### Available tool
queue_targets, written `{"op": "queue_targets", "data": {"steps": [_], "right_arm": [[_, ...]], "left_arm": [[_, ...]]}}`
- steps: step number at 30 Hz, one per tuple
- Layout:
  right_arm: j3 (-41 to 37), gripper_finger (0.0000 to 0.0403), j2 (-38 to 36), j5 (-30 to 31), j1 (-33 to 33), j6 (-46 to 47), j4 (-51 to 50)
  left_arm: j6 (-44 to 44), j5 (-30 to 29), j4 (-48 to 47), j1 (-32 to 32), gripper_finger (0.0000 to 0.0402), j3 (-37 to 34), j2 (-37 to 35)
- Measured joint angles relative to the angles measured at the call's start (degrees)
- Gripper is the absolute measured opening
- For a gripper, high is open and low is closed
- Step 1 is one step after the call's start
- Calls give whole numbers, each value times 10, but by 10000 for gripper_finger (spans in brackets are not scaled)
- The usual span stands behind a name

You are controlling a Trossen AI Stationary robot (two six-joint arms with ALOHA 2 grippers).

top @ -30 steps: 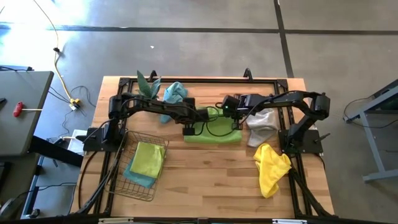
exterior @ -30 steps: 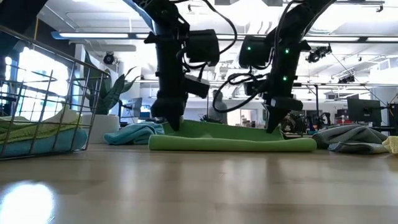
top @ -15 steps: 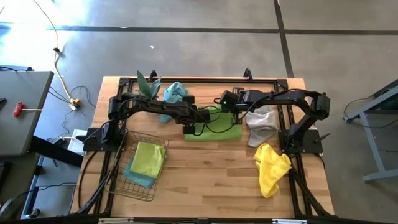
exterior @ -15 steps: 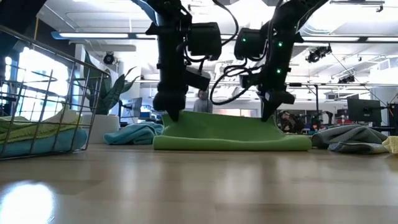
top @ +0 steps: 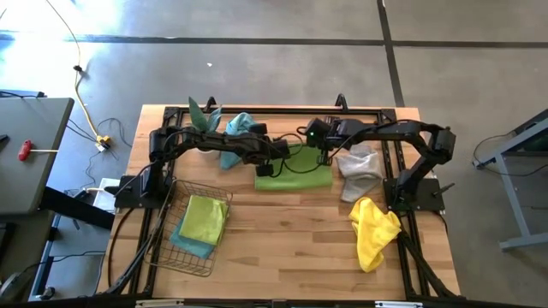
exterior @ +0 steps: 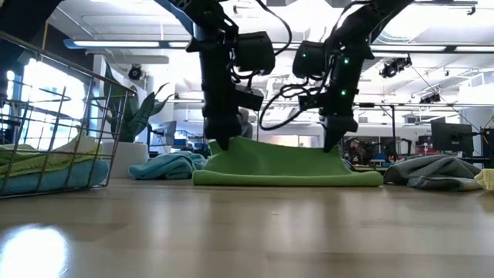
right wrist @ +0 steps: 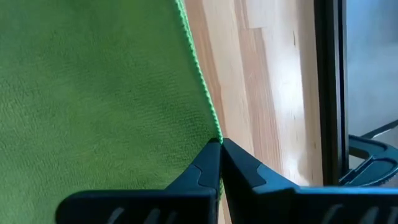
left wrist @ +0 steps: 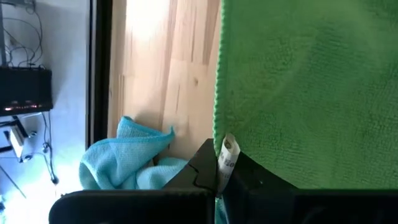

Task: Fold microfiber towels
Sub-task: Fold the green microfiber towel

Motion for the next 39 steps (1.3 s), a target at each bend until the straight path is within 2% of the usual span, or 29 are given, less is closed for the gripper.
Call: {"op": "queue_targets", "data": {"steps": [6, 11, 16, 20, 22, 25, 27, 29, 31, 33, 35, 39], "right_arm": [[0, 7, 1, -18, -10, 5, 18], [0, 57, 2, -24, -11, 6, 30], [0, 121, 2, -12, -10, 5, 34], [0, 147, -4, -12, -10, 24, 32], [0, 147, -10, -43, -10, 40, 28], [-1, 141, -11, -130, -10, 69, 20], [-17, 135, -11, -188, -8, 75, 34], [-48, 131, -11, -233, -2, 80, 52], [-77, 129, -11, -255, 3, 86, 71], [-104, 128, -11, -258, 10, 97, 103], [-129, 128, -11, -257, 15, 103, 128], [-163, 128, -14, -253, 26, 110, 162]], "left_arm": [[-4, 0, 3, 7, 1, -2, 0], [-9, -8, 7, 9, 9, -2, 0], [-8, -38, 16, 8, 59, -2, 0], [0, -51, 22, 10, 110, -2, 0], [-5, -65, 22, 11, 131, -2, 0], [-38, -66, 18, 11, 153, -2, 0], [-44, -11, 2, 11, 159, -2, -3], [-27, 81, -7, 9, 160, -2, -6], [-8, 176, 5, 5, 158, -9, -6], [1, 236, 28, 0, 155, -22, -6], [-1, 272, 53, -2, 151, -35, -6], [-48, 280, 87, -5, 147, -83, -6]]}}
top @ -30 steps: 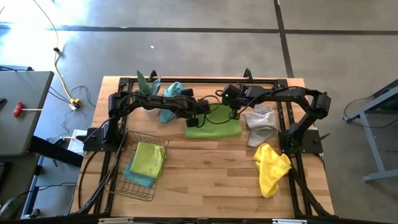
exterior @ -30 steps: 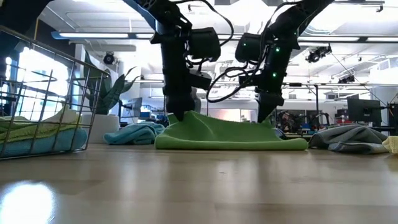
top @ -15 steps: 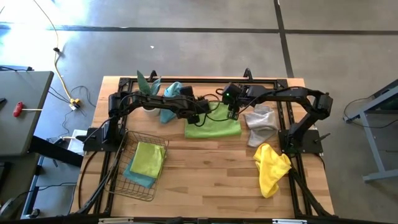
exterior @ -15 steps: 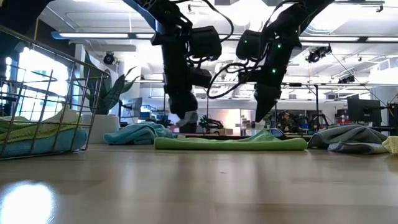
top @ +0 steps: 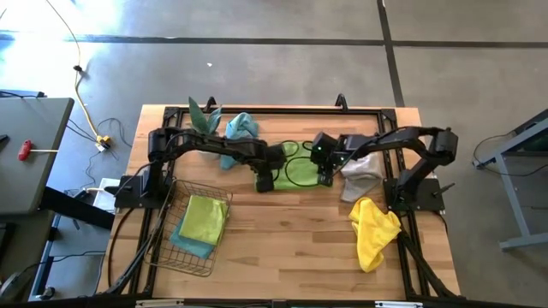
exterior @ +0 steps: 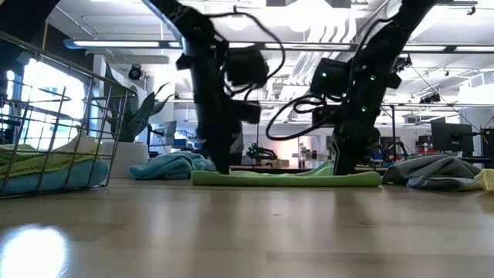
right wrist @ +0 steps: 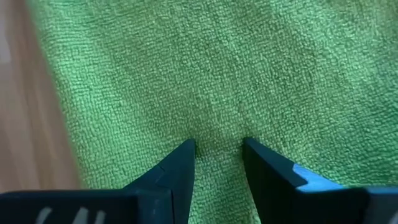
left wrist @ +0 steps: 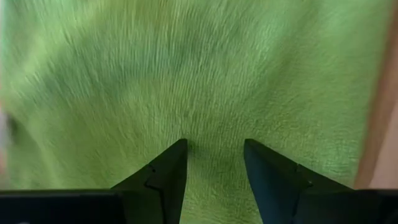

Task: Fold microfiber towels
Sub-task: Fold the green microfiber towel

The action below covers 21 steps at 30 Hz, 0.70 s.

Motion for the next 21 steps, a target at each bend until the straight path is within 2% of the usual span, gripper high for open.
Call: {"op": "queue_targets", "data": {"steps": [6, 12, 16, 21], "right_arm": [[-13, 128, -2, 25, 23, 0, -4], [-18, 128, -43, 51, 36, -3, -17], [-17, 128, -93, 78, 37, 6, -19], [-18, 128, -154, 76, 37, 82, -52]], "left_arm": [[-114, -7, 55, -31, 147, -60, -6], [-209, -4, 54, -110, 145, -55, -7], [-220, -11, 48, -154, 145, -31, -3], [-196, -61, 10, -181, 145, 22, 0]]}}
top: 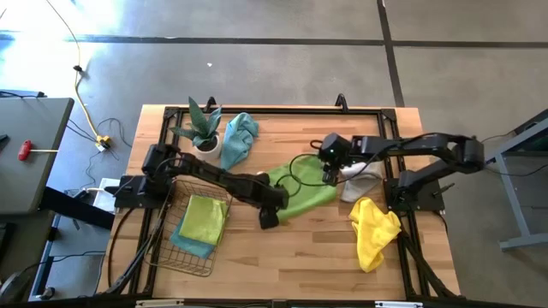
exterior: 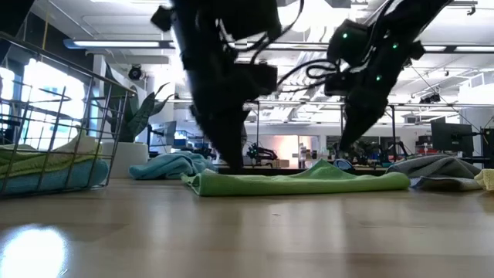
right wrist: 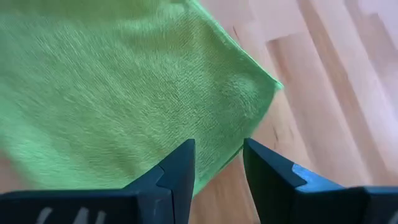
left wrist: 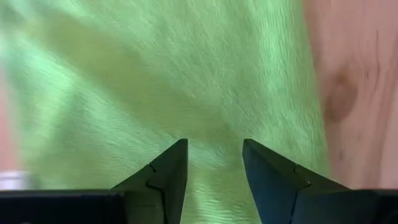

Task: Fold microfiber towels
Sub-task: Fold the green microfiber towel

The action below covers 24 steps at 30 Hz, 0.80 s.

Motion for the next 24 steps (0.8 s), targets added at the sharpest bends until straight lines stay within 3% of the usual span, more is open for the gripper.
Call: {"op": "queue_targets", "data": {"steps": [5, 8, 17, 24], "right_arm": [[-49, 129, -28, -63, 4, 61, 8], [-75, 140, -34, -69, 8, 96, 10], [-83, 222, -28, -65, -8, 176, 39], [-83, 234, 24, -64, -22, 215, 75]], "left_arm": [[26, -79, -67, 3, 145, 35, -1], [32, -96, -96, 11, 145, 35, -1], [51, -42, -61, 39, 145, -7, 0], [30, -38, -26, 40, 145, -47, 0]]}}
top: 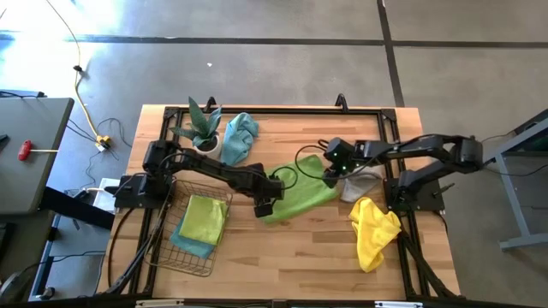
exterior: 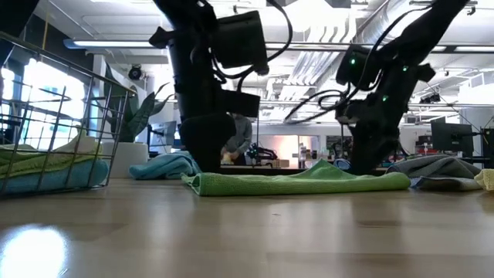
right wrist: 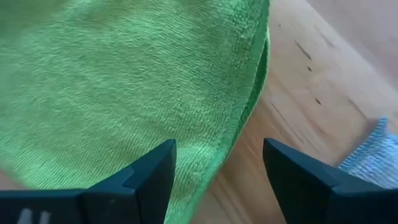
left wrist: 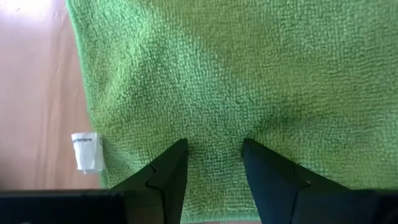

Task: Fold microfiber towels
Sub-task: Fold the green microfiber towel

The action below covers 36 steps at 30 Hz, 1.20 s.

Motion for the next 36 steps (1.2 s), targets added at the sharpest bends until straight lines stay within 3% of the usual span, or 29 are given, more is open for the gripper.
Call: {"op": "queue_targets", "data": {"steps": [11, 23, 28, 36], "right_arm": [[2, 229, 50, -23, 14, 19, 37], [1, 176, 52, -68, 67, 35, 71], [1, 129, 52, -62, 67, 35, 60], [1, 12, 52, -57, 66, 13, 30]], "left_arm": [[-6, -7, 1, -9, 145, -3, 1], [-5, -5, 7, -9, 145, -4, 1], [-5, -4, 7, -9, 145, -4, 2], [-5, -2, 8, -9, 145, -5, -2]]}}
